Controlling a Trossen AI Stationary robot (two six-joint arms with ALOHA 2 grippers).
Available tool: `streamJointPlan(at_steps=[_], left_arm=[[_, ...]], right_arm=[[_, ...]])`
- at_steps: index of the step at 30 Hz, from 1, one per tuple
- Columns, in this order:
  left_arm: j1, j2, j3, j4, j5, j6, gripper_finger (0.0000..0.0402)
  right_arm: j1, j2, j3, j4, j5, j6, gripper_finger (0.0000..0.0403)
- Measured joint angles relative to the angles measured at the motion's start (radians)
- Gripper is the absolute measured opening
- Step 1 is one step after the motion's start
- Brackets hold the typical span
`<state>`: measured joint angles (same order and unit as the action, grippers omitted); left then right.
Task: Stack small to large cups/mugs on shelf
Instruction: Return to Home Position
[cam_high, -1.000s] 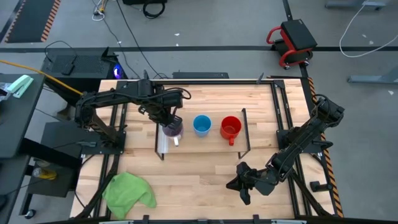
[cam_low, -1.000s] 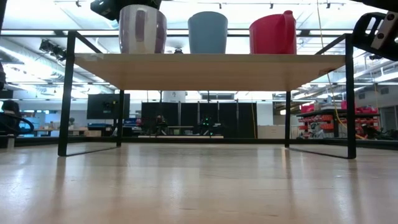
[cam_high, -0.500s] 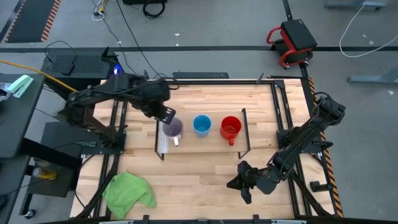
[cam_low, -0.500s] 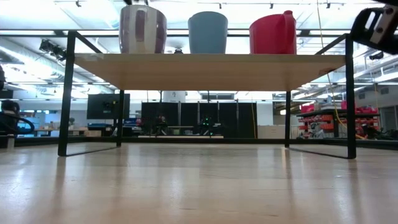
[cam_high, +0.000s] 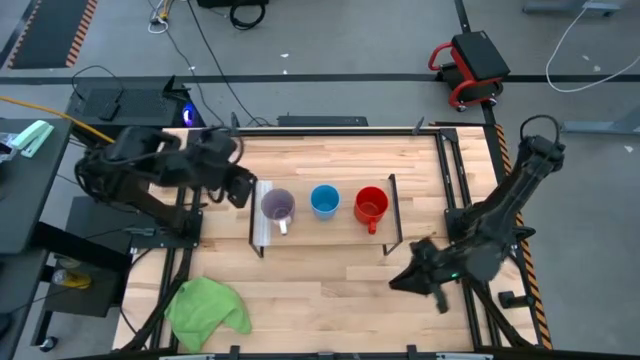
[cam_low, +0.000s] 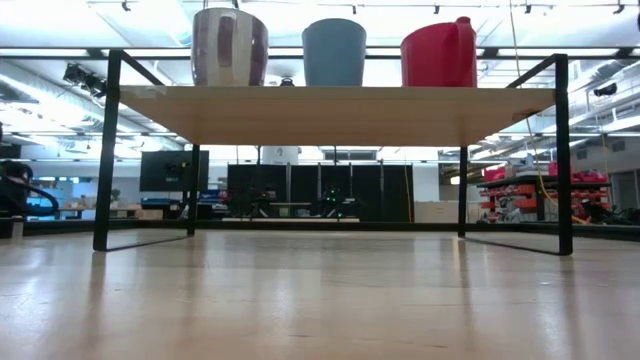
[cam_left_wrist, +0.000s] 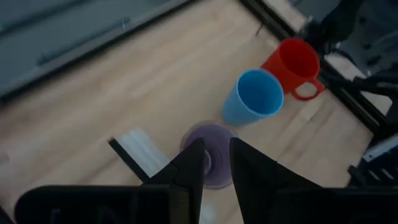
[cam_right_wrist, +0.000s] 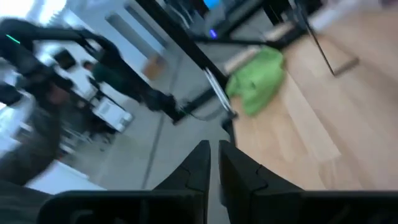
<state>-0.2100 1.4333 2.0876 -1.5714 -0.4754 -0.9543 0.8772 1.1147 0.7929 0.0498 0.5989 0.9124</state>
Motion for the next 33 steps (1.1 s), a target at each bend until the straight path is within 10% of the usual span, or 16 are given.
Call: streamJointPlan(at_steps=[5, 16, 33], left_arm=[[-0.115, -0.004, 0.0, 0.001, -0.144, 0.009, 0.0083], [-0.218, -0.007, 0.0, 0.001, -0.087, 0.17, 0.0085], [-0.666, -0.02, -0.057, 0.003, -0.606, -0.114, 0.0083]], right_arm=[[0.057, -0.135, 0.0, 0.003, 0.071, -0.046, 0.0038], [0.081, -0.321, 0.0, 0.006, 0.074, 0.006, 0.0039], [0.248, -0.305, 0.0, 0.214, 0.034, -0.444, 0.0039]])
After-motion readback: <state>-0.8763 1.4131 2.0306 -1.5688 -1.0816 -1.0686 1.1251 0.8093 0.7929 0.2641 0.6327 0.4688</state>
